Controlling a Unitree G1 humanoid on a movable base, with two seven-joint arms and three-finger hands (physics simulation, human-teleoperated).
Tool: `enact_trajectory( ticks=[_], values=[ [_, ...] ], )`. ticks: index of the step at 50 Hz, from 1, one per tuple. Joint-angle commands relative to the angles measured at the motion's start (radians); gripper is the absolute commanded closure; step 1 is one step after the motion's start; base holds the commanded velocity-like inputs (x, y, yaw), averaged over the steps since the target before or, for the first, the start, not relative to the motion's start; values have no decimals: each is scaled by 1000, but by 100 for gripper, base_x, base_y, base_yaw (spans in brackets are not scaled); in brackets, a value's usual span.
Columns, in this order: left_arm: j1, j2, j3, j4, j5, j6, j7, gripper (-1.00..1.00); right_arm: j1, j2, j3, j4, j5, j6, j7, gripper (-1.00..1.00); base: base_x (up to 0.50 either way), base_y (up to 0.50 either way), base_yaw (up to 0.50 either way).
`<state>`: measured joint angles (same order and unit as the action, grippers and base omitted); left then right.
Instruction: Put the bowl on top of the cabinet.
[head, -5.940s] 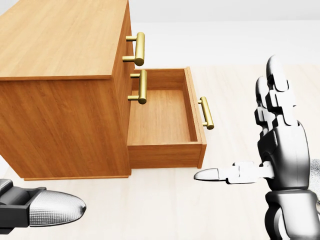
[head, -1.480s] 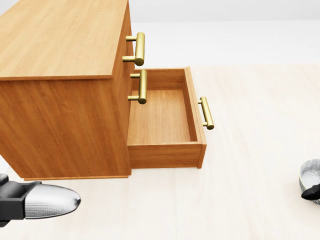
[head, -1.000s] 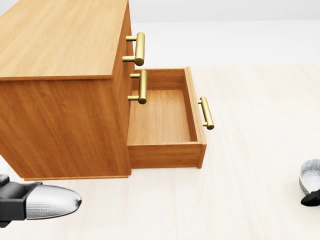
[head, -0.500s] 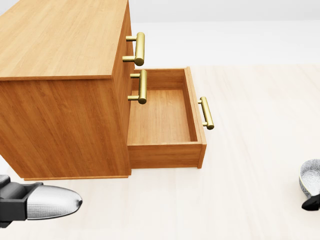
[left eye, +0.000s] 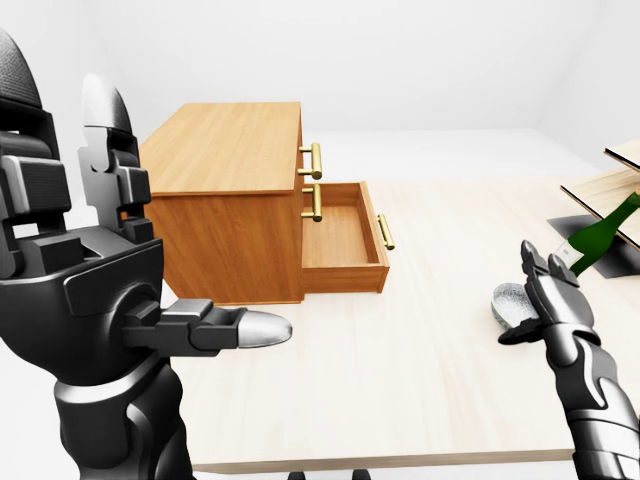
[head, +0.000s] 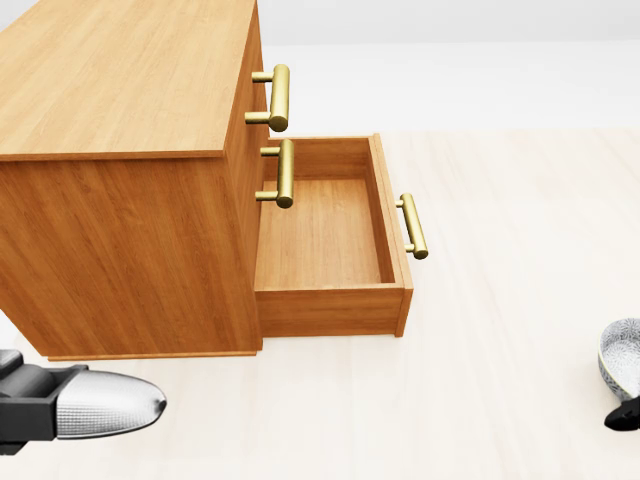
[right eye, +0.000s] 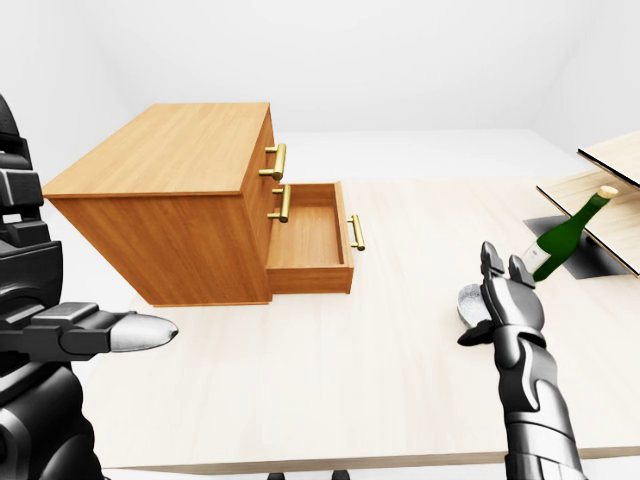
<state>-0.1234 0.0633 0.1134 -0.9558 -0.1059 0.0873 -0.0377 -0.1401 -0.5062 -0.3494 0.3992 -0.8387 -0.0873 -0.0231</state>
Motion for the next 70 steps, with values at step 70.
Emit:
enact_trajectory(
  ticks=[70],
  values=[
    [6,-4,-8,5,3,0,1,-100,-101,-54,130,364,-25,0,-211,-100,0,0,0]
  ],
)
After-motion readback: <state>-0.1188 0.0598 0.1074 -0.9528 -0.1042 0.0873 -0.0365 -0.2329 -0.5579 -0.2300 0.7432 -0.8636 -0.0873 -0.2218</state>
